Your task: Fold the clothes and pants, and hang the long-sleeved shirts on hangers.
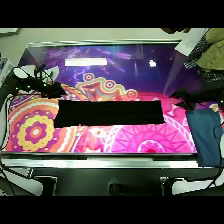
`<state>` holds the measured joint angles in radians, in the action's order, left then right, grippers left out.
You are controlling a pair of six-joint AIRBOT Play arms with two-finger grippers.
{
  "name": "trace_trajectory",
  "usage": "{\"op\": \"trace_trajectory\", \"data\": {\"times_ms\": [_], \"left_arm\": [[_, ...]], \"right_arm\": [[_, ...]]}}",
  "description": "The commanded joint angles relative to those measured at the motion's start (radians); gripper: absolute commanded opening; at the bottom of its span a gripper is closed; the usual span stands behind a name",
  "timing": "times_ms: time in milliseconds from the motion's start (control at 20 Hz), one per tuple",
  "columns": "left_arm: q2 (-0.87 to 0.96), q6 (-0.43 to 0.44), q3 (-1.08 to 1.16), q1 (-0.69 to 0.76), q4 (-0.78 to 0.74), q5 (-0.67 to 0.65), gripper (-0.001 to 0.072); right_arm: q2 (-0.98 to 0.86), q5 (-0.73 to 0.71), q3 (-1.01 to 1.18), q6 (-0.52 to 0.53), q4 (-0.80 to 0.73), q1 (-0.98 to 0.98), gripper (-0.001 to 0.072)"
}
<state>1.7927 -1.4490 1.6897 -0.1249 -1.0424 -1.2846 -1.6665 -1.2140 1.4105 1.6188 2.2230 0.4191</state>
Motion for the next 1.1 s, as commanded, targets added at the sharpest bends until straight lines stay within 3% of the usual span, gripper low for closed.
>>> {"op": "trace_trajectory", "data": {"times_ms": [0,200,550,650,750,850,900,950,1050], "left_arm": [[-0.04,-0.002,0.01,0.006,-0.001,-0.002,0.0408],[-0.041,-0.018,0.01,0.014,-0.001,-0.002,0.0408],[-0.04,-0.017,0.01,0.014,-0.001,-0.002,0.0408],[-0.04,-0.017,0.01,0.014,0.0,-0.004,0.0408],[-0.04,-0.017,0.01,0.017,0.015,-0.01,0.0402],[-0.039,-0.018,0.009,0.029,0.061,-0.01,0.0356],[-0.037,-0.024,0.009,0.042,0.081,-0.009,0.016],[-0.032,-0.054,0.008,0.065,0.086,-0.005,0.0019],[-0.018,-0.117,0.0,0.13,0.086,0.006,0.0019]], "right_arm": [[-0.079,-0.156,0.029,0.066,0.066,0.043,0.0671],[-0.172,-0.169,0.029,0.125,0.092,-0.013,0.0673],[-0.221,-0.082,0.029,0.12,0.062,-0.125,0.0642],[-0.22,-0.084,0.029,0.122,0.062,-0.149,0.045],[-0.21,-0.081,0.029,0.123,0.065,-0.168,0.0155],[-0.171,-0.077,0.031,0.122,0.066,-0.174,0.003],[-0.142,-0.074,0.032,0.101,0.06,-0.171,0.003],[-0.106,-0.077,0.039,0.072,0.039,-0.166,0.003],[-0.035,-0.102,0.069,0.007,-0.037,-0.166,0.003]]}}
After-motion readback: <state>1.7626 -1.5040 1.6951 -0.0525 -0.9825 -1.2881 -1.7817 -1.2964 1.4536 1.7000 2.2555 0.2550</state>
